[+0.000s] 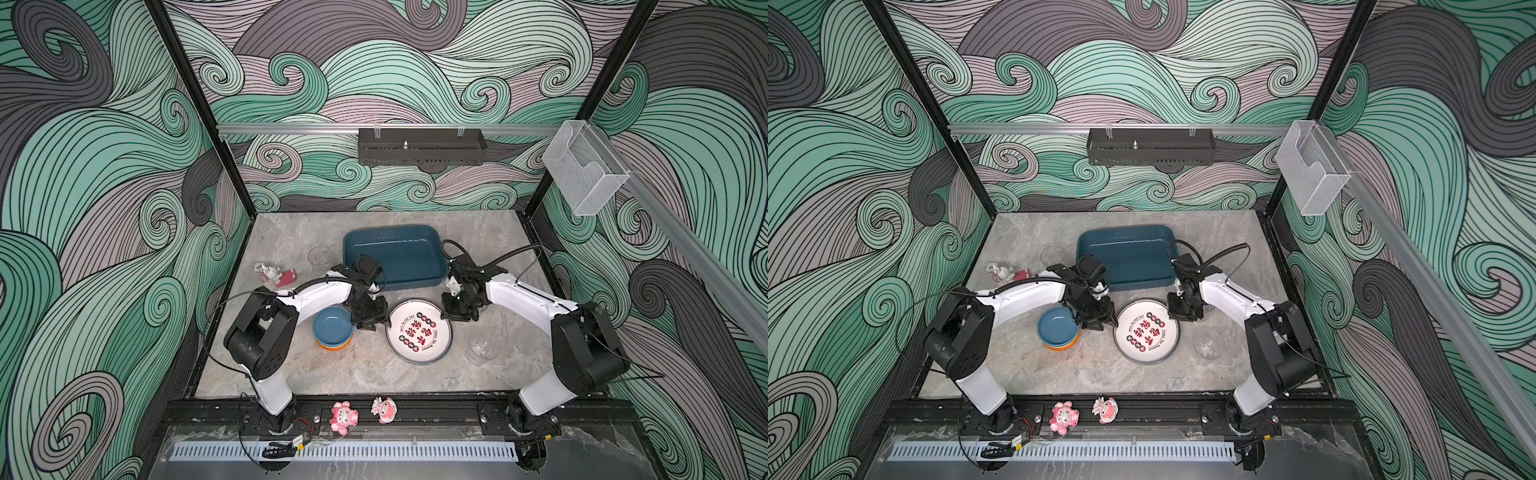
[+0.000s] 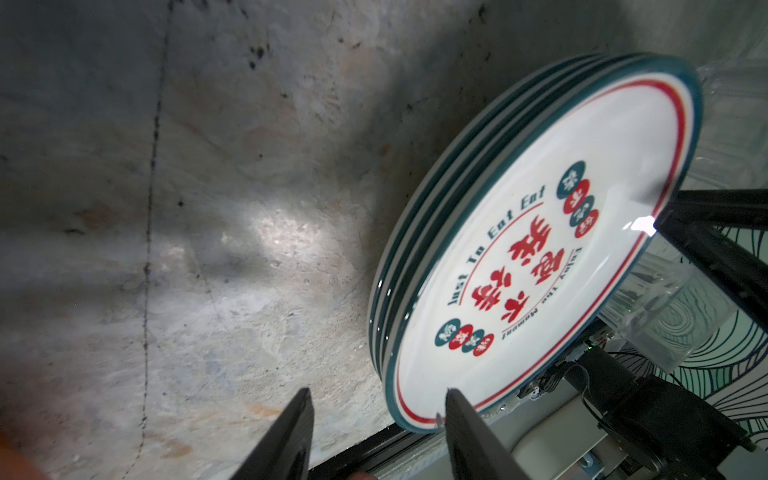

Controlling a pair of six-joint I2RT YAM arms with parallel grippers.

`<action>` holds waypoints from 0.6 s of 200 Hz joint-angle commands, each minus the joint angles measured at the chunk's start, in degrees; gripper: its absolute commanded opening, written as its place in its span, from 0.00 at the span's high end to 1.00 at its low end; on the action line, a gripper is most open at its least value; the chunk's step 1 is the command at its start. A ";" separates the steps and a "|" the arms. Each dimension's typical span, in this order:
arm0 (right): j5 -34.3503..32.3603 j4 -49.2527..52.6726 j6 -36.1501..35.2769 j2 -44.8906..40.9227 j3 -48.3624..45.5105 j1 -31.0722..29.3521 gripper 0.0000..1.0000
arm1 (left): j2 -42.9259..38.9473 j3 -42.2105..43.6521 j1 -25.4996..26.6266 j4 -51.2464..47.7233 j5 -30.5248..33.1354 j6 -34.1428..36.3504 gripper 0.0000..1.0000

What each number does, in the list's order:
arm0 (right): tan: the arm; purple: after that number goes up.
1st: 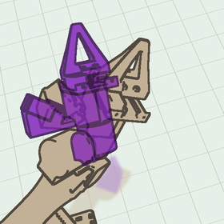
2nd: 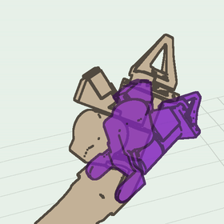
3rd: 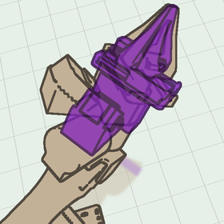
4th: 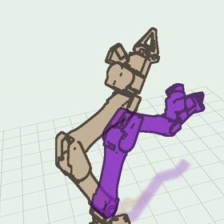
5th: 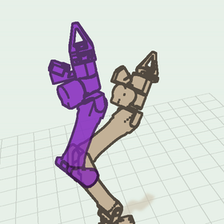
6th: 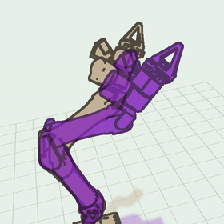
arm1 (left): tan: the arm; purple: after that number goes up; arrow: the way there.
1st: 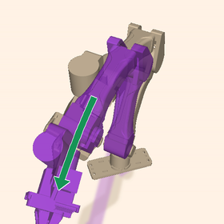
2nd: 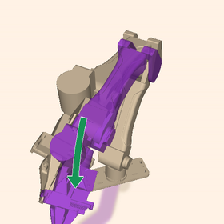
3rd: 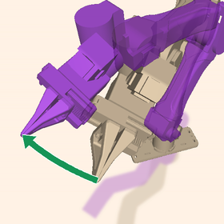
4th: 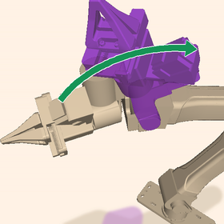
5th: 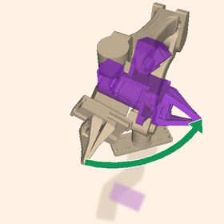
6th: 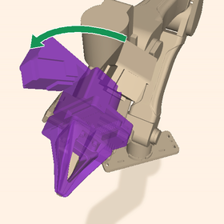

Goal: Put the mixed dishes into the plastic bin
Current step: 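Grip the rims of the red-print white plates with both grippers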

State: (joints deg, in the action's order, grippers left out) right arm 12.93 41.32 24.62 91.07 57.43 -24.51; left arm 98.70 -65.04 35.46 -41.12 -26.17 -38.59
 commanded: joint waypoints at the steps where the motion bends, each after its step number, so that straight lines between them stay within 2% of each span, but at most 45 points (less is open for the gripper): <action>1: 1.78 -0.01 0.24 0.78 -0.74 -0.22 0.74 | 0.97 -1.94 0.51 -0.47 -0.76 0.44 0.47; 62: 3.41 -0.73 0.23 1.42 -1.16 -0.27 0.78 | 1.48 -2.03 0.57 -0.44 -1.16 0.53 0.49; 120: 5.12 -1.46 0.36 2.01 -1.54 -0.45 0.84 | 1.74 -2.03 0.66 -0.45 -1.69 0.70 0.59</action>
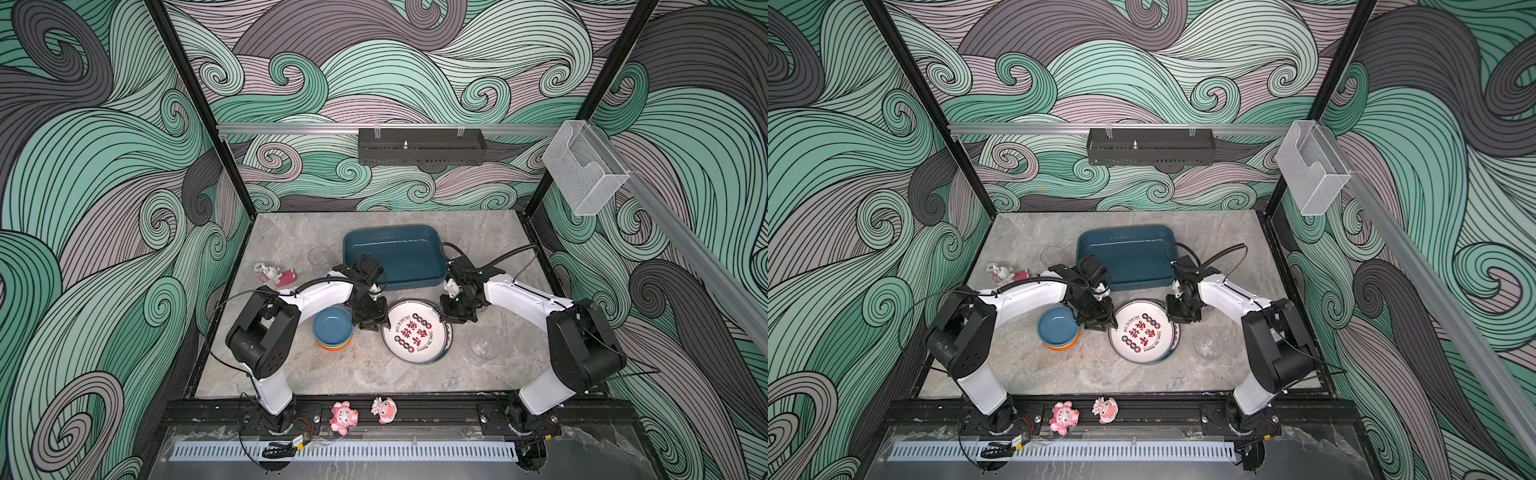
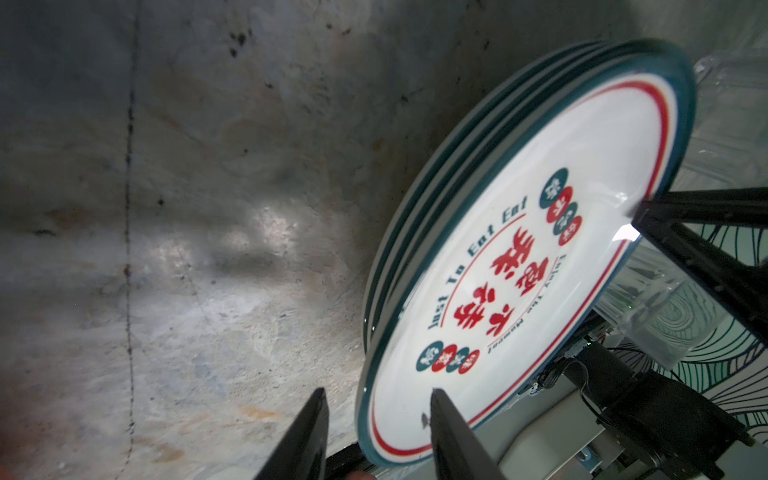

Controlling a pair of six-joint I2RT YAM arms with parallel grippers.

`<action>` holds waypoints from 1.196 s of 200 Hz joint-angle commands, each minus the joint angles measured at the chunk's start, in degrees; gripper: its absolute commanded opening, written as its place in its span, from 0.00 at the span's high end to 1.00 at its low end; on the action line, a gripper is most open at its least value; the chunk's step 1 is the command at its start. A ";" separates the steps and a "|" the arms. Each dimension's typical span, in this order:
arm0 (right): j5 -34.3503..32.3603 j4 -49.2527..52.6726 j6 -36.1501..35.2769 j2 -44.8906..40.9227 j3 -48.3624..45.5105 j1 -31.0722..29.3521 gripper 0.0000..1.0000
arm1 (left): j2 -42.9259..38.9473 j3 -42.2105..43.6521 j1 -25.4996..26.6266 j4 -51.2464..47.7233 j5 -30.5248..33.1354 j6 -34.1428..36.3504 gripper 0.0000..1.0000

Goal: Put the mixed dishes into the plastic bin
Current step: 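Grip the rims of the red-print white plates with both grippers, then lift the red-print plates off the green-rimmed plates with both grippers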

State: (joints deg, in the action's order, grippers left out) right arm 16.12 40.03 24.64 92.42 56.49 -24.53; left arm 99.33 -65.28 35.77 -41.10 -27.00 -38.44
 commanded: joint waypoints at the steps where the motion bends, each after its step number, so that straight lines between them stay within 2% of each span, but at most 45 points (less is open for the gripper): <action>1: 1.96 -0.24 0.37 0.65 -0.59 -0.43 0.84 | 1.07 -1.83 0.35 -0.47 -0.86 0.55 0.59; 17: 2.11 -0.27 0.24 0.88 -0.65 -0.51 0.86 | 1.27 -1.87 0.34 -0.47 -0.93 0.58 0.61; 68: 2.67 -0.51 0.43 1.27 -0.59 -0.91 0.89 | 1.70 -2.04 0.35 -0.54 -1.54 0.82 0.75; 163: 2.43 -0.51 0.92 0.02 -0.41 -1.39 0.88 | 0.41 -1.92 0.35 -0.54 -1.65 0.99 1.00; 239: 1.74 0.58 1.61 -5.07 0.83 -1.32 0.79 | -4.38 -1.09 -0.32 0.57 -1.34 0.98 1.00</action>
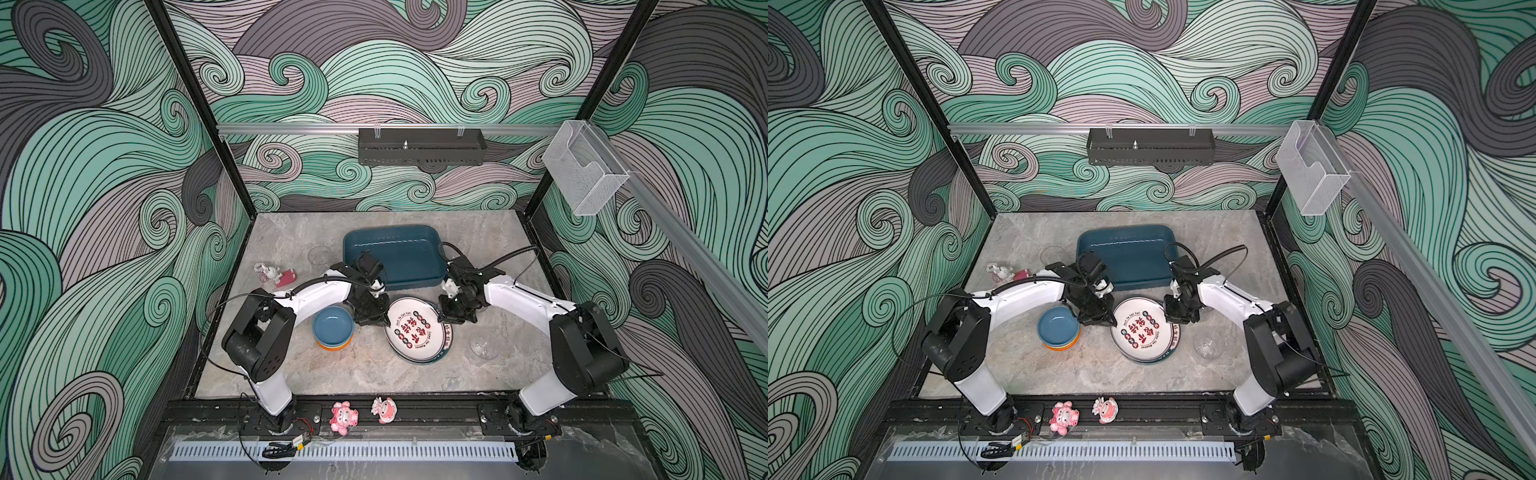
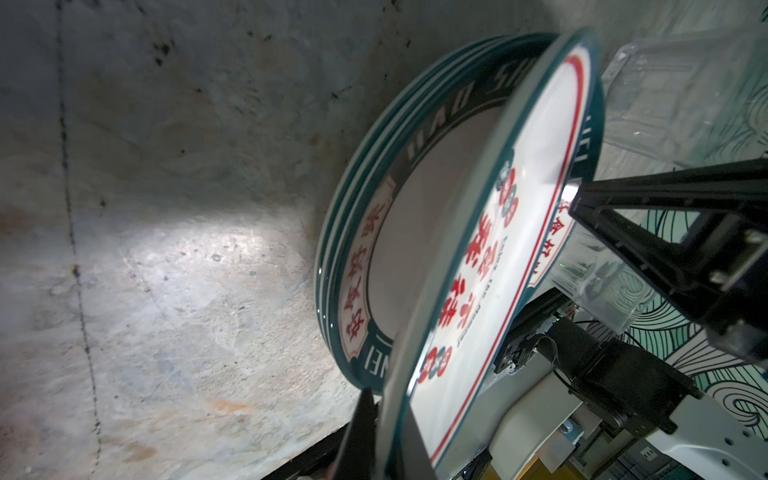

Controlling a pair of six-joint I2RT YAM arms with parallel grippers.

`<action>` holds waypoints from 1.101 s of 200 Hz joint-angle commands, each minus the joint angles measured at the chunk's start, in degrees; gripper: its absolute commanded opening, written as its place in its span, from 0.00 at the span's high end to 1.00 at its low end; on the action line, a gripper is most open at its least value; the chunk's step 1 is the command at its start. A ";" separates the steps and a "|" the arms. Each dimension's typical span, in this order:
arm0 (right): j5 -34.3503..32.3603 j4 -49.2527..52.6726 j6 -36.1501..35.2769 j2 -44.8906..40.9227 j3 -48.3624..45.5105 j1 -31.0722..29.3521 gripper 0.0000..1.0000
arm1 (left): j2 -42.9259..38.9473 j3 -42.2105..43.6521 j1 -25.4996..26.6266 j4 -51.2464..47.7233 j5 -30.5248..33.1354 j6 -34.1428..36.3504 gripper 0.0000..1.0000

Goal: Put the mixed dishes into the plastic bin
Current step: 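Lift the red-print plates off the green-rimmed plates with both grippers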

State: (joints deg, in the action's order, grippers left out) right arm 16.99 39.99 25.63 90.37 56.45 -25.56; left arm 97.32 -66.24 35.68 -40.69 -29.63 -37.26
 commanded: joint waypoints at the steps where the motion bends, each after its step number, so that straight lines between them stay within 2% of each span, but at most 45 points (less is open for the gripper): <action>1: 0.86 0.62 0.64 -3.14 0.91 -0.29 0.79 | -2.51 -0.06 -0.24 0.16 1.26 -0.19 1.00; 51: -0.66 2.20 1.03 -8.94 2.56 -0.09 0.66 | -7.57 1.37 -1.13 3.00 -0.68 -1.33 1.00; 136: 3.62 1.46 3.19 -17.25 2.70 3.20 0.50 | -16.29 1.72 -4.16 3.68 -2.32 -3.46 1.00; 188: 14.03 -8.50 8.26 -20.31 -1.18 5.65 0.48 | -21.05 2.03 -6.38 5.83 -3.95 -5.95 1.00; 220: 17.25 -13.45 11.19 -20.72 -2.55 6.13 0.48 | -22.92 2.58 -7.03 9.17 -6.11 -8.55 1.00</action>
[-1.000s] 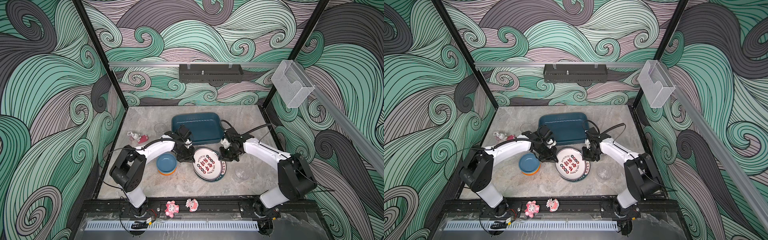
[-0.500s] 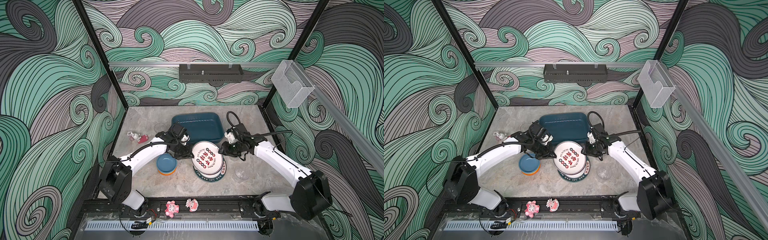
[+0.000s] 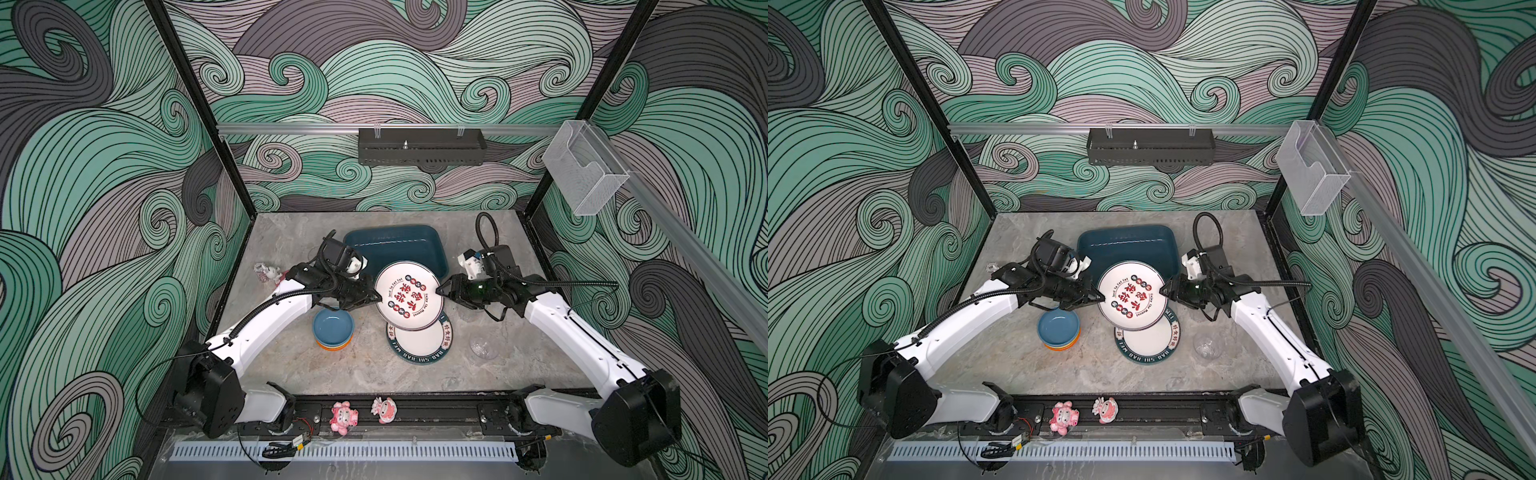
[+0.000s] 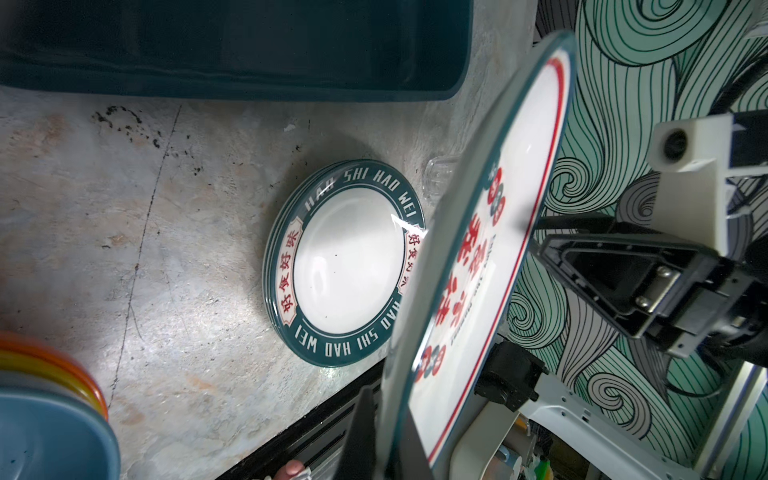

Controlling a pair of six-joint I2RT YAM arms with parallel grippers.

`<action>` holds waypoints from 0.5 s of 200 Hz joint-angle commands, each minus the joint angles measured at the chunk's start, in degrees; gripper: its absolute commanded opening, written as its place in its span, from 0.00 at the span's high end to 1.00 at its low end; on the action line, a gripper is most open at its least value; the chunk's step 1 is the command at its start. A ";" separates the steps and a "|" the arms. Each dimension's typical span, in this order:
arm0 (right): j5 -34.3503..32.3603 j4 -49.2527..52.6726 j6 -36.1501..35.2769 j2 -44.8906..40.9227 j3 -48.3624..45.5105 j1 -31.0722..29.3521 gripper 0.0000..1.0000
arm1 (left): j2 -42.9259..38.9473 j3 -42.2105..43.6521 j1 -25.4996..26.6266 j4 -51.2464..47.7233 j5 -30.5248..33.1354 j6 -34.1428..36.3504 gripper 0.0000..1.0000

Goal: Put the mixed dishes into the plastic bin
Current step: 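Lift the red-print plates off the green-rimmed plates with both grippers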

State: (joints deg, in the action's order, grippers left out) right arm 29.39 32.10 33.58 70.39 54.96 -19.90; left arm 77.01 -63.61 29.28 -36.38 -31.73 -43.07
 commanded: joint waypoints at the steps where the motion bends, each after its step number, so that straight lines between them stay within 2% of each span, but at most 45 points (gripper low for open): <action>1: 4.96 -5.73 3.33 -0.72 -1.07 0.47 0.48 | -2.64 -0.03 -0.67 4.98 -4.03 -2.82 1.00; 47: 10.50 -13.58 7.13 -1.03 -2.21 0.96 0.55 | -4.06 0.51 -1.41 8.99 -6.76 -5.53 1.00; 75: 11.81 -15.64 8.19 -1.20 -2.28 1.09 0.65 | -3.81 0.77 -1.67 9.39 -7.36 -5.67 1.00; 100: 13.10 -17.94 9.53 -1.34 -2.86 1.57 0.79 | -3.54 0.86 -2.03 9.66 -7.73 -5.93 1.00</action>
State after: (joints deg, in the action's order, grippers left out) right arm 39.68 18.44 41.30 70.30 53.06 -18.96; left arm 74.39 -62.63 28.10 -30.04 -36.60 -48.16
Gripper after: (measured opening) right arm 0.255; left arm 0.065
